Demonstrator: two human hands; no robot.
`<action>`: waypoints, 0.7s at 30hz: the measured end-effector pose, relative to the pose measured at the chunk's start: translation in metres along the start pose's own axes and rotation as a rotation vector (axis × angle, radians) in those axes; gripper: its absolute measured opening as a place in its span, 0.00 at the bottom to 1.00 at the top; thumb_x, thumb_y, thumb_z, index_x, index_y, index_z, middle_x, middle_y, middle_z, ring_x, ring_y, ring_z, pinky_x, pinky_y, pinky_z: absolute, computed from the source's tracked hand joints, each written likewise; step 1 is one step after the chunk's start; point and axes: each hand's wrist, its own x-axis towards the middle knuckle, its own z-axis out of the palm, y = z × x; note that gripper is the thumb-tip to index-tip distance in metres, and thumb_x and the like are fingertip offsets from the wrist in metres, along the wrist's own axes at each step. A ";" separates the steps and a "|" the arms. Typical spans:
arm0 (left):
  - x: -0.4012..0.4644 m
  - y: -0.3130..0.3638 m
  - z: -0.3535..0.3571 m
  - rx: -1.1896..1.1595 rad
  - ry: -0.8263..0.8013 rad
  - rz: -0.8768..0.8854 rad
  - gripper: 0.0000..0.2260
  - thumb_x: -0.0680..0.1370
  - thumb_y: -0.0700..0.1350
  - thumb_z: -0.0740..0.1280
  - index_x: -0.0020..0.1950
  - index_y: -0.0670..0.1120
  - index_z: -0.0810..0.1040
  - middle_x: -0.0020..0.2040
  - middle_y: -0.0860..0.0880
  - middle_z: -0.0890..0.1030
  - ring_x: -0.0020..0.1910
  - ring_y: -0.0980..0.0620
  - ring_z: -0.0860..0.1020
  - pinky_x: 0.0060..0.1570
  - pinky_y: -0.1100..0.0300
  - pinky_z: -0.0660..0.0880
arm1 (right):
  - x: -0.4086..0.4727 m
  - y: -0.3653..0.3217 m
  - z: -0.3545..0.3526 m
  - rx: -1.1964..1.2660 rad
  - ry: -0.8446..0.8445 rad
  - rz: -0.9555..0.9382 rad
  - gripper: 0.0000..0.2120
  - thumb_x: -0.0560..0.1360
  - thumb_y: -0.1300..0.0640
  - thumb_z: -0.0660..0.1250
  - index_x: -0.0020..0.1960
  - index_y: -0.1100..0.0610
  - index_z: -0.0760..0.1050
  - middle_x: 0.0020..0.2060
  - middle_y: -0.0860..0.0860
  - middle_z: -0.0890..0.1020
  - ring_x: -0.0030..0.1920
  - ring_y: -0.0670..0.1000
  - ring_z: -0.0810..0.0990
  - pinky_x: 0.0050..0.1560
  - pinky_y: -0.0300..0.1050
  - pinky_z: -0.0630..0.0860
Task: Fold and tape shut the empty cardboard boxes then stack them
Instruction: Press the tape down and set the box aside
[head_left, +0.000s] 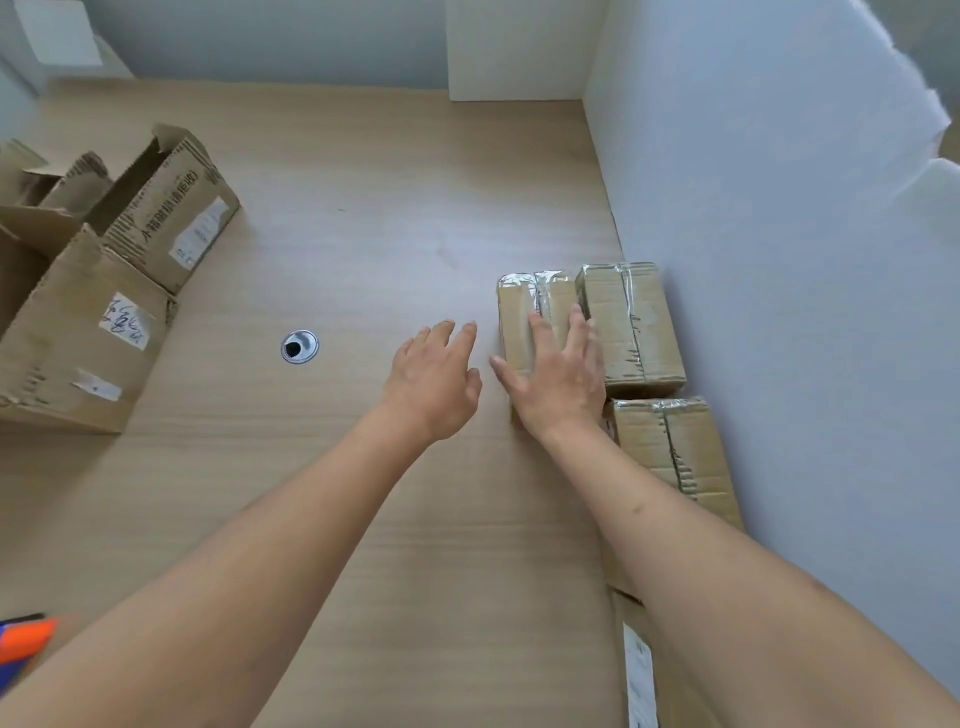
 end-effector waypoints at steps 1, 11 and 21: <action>-0.001 0.001 0.002 -0.003 -0.002 -0.001 0.27 0.84 0.49 0.59 0.82 0.45 0.58 0.79 0.41 0.64 0.75 0.41 0.65 0.73 0.48 0.62 | 0.001 0.002 0.003 -0.011 -0.013 -0.010 0.37 0.78 0.31 0.61 0.80 0.48 0.60 0.81 0.60 0.53 0.81 0.63 0.50 0.80 0.57 0.52; -0.046 0.000 -0.030 0.019 0.018 -0.001 0.26 0.84 0.49 0.59 0.81 0.46 0.60 0.79 0.42 0.64 0.76 0.42 0.64 0.73 0.48 0.62 | -0.037 -0.019 -0.051 0.041 -0.071 -0.151 0.26 0.84 0.44 0.59 0.79 0.51 0.62 0.81 0.60 0.55 0.81 0.62 0.51 0.80 0.55 0.53; -0.136 -0.025 -0.085 0.132 0.056 0.027 0.24 0.84 0.52 0.58 0.80 0.49 0.63 0.79 0.43 0.64 0.77 0.38 0.61 0.76 0.45 0.59 | -0.121 -0.066 -0.116 -0.024 -0.119 -0.247 0.27 0.83 0.42 0.58 0.79 0.51 0.66 0.79 0.57 0.64 0.80 0.60 0.56 0.79 0.54 0.55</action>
